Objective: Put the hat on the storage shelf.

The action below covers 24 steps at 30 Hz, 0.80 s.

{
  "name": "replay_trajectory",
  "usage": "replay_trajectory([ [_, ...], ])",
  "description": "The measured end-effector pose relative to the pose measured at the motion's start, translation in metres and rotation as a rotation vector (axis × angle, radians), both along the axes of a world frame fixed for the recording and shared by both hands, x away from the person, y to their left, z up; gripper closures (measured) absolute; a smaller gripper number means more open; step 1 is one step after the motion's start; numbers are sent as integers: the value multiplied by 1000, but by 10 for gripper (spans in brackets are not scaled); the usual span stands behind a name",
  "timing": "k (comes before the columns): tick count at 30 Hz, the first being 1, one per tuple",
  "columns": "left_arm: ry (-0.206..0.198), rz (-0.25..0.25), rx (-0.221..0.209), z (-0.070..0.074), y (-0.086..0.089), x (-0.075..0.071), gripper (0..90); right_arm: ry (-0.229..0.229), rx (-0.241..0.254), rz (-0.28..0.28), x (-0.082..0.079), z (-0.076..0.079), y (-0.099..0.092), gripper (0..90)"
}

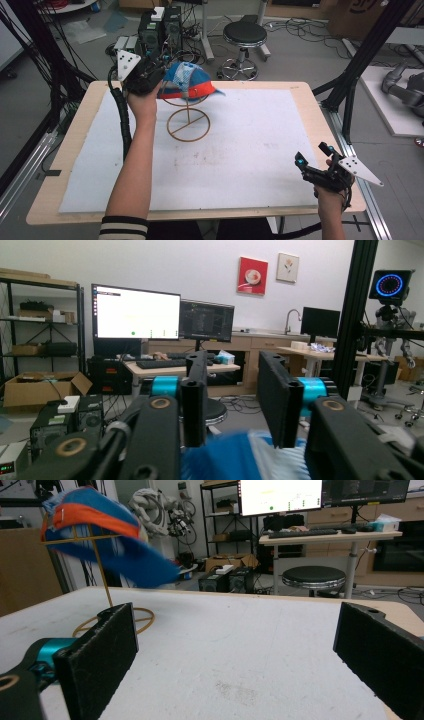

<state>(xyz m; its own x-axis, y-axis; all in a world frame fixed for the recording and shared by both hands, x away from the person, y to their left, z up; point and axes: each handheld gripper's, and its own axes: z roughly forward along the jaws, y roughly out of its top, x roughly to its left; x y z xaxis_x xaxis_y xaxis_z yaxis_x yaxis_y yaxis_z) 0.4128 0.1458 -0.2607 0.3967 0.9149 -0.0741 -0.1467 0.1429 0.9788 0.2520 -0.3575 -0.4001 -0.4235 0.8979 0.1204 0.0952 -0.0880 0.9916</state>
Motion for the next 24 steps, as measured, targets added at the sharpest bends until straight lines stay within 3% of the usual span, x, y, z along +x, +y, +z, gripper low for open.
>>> replay_trajectory([
  [9,6,-9,-33,-1,7,-5,406,0,-1,1,0,0,2,38],
  [13,4,12,-4,2,9,-13,326,-5,-6,6,1,0,3,38],
  [15,7,-14,-3,2,12,-17,291,-5,-6,10,0,1,4,38],
  [17,6,-6,22,2,14,-22,235,-8,-6,13,0,1,5,38],
  [24,-7,3,39,-2,29,-42,164,-15,-7,19,-1,3,6,38],
])
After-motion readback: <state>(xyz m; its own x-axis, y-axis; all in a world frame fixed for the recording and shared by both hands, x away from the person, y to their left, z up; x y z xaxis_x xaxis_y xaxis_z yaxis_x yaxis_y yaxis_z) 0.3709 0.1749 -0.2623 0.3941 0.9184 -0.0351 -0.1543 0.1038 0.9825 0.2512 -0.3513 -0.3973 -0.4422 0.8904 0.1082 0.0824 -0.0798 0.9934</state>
